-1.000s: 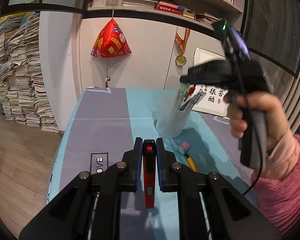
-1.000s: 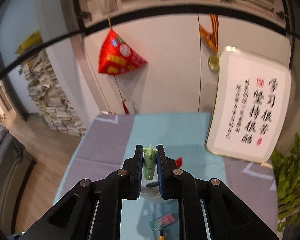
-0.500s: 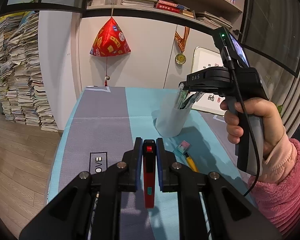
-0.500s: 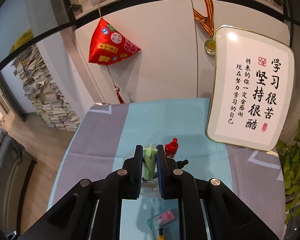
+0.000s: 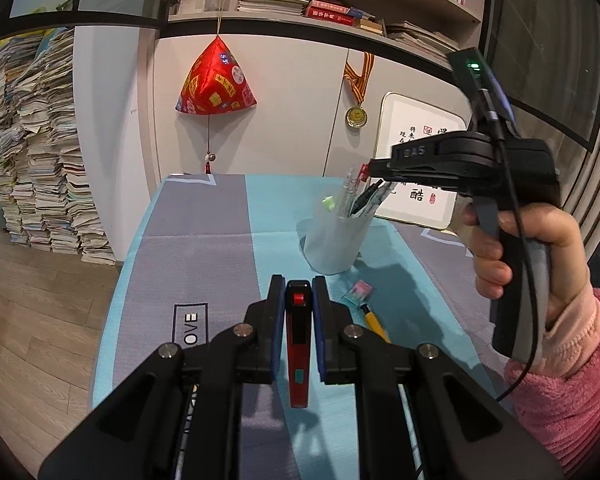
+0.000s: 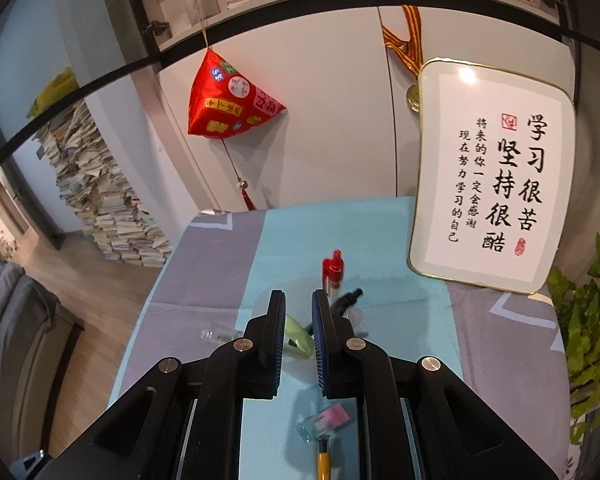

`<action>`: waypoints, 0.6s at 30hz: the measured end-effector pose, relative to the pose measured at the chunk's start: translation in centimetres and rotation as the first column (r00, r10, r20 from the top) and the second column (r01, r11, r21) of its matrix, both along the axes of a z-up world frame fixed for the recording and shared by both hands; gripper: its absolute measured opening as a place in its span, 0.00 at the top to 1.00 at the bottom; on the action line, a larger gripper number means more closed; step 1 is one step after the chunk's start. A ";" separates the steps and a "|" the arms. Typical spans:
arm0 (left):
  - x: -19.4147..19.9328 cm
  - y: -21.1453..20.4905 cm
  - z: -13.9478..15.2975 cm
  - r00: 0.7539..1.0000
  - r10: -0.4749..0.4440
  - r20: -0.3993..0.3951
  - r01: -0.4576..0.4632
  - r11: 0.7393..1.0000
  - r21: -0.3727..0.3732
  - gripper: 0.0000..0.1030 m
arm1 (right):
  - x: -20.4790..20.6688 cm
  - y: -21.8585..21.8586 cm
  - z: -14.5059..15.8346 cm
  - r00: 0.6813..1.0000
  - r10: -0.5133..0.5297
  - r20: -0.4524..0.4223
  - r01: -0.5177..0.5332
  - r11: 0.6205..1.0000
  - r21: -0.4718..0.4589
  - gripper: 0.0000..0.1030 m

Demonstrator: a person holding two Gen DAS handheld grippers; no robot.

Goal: Organize stationery
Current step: 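Drop the green highlighter into the cup with the right gripper while the left holds the red marker, then carry the red marker over the cup with the left gripper while the right lowers toward the yellow pen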

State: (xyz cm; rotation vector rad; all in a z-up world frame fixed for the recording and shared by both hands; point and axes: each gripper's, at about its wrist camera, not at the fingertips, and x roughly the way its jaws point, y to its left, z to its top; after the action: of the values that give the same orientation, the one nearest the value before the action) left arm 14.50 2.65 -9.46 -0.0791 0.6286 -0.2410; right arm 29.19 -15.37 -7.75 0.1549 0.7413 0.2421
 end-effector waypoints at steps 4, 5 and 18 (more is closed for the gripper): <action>0.0 -0.2 0.1 1.000 -0.002 -0.001 0.002 1.000 0.003 0.89 | -1.5 -0.6 0.4 1.000 0.001 0.018 -0.001 1.000 -0.010 0.86; 0.0 -0.4 0.1 1.000 -0.004 -0.002 0.004 1.000 0.003 0.89 | -2.0 -0.7 0.4 1.000 0.002 0.024 -0.002 1.000 -0.020 0.86; 0.6 -2.4 2.0 1.000 -0.017 0.022 0.017 1.000 0.016 0.89 | -7.1 -3.5 -1.6 1.000 0.012 0.021 -0.010 0.997 -0.073 0.86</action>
State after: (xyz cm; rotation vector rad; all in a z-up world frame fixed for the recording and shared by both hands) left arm 15.09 0.26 -7.49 -0.0553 0.6093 -0.2531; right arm 22.08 -18.88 -9.37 0.0792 0.7290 0.2266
